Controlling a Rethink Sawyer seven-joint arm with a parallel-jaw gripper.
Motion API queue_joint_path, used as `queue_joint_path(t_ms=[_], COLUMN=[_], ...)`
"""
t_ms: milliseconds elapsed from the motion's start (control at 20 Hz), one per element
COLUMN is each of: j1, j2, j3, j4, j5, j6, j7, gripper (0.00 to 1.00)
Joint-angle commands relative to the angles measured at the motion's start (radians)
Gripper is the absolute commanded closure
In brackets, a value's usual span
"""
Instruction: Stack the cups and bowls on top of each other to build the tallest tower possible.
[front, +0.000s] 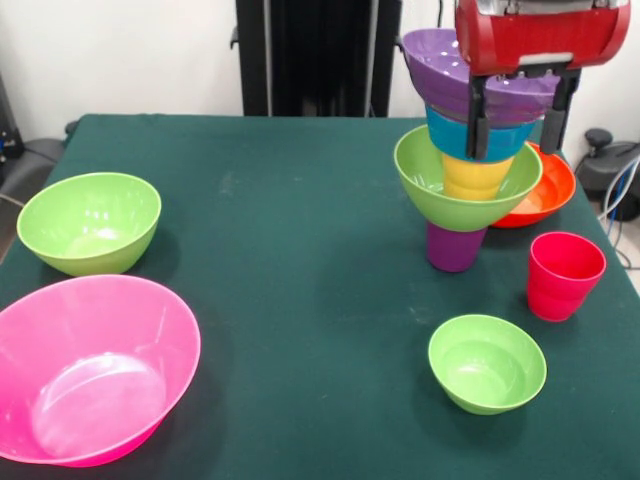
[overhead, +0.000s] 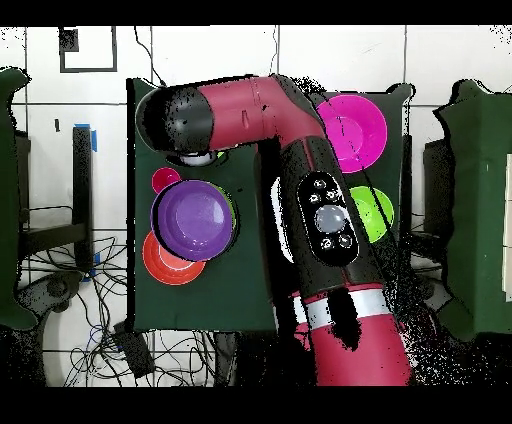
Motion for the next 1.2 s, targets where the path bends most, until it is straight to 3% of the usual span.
queue_joint_path(t_ms=[50, 1200], j1=[0.035, 0.088], j2=[0.103, 0.170], j3=[-0.079, -0.141], j4=[0.070, 0.062], j5=[0.013, 0.090], j6=[-0.048, -0.101], j7=[0.194, 0.184], gripper=[0.00, 0.00])
